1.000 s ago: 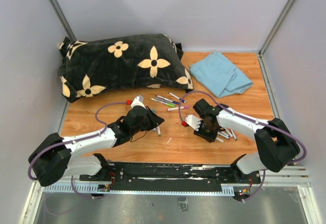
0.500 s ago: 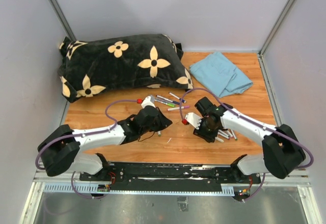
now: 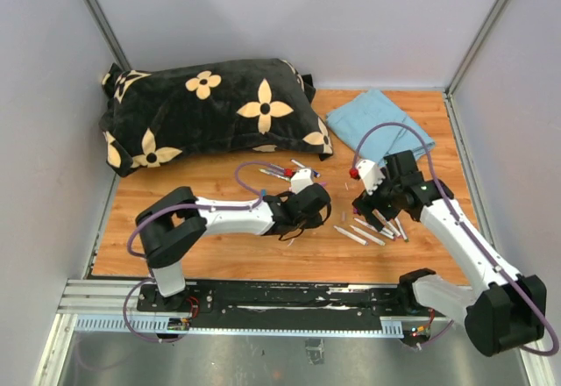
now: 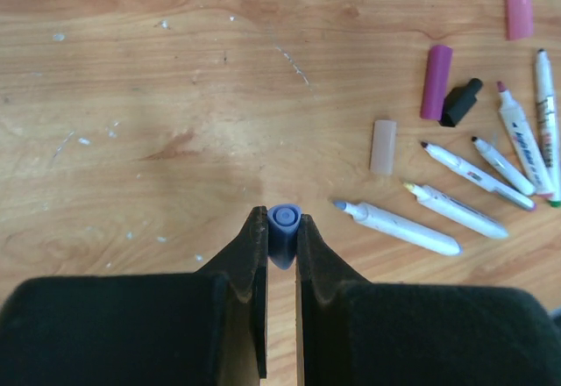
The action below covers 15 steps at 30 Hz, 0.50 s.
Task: Open the pen caps
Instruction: Place the pen at the center of the board, then place the pen cap at the center of the board.
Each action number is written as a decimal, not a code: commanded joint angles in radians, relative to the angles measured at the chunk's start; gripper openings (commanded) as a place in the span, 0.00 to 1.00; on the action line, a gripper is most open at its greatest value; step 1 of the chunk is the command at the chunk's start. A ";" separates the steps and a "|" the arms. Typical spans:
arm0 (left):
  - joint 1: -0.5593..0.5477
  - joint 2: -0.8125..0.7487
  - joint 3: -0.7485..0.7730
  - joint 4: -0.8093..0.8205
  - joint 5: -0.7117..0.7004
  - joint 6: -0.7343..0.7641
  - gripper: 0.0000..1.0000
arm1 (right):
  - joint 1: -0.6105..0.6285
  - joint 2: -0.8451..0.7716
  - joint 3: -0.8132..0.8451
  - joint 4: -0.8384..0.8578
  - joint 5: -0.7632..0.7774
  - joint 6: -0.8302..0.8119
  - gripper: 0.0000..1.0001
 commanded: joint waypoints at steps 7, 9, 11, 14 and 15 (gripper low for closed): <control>-0.022 0.169 0.207 -0.168 -0.100 0.031 0.02 | -0.120 -0.109 0.009 0.070 0.040 0.055 0.85; -0.022 0.187 0.227 -0.184 -0.111 0.037 0.03 | -0.120 -0.105 0.009 0.069 0.040 0.055 0.86; -0.021 0.198 0.243 -0.195 -0.119 0.046 0.04 | -0.120 -0.104 0.008 0.069 0.038 0.054 0.86; -0.022 0.210 0.262 -0.212 -0.127 0.053 0.07 | -0.120 -0.102 0.007 0.070 0.041 0.054 0.86; -0.022 0.212 0.266 -0.216 -0.129 0.053 0.10 | -0.120 -0.101 0.008 0.069 0.040 0.053 0.86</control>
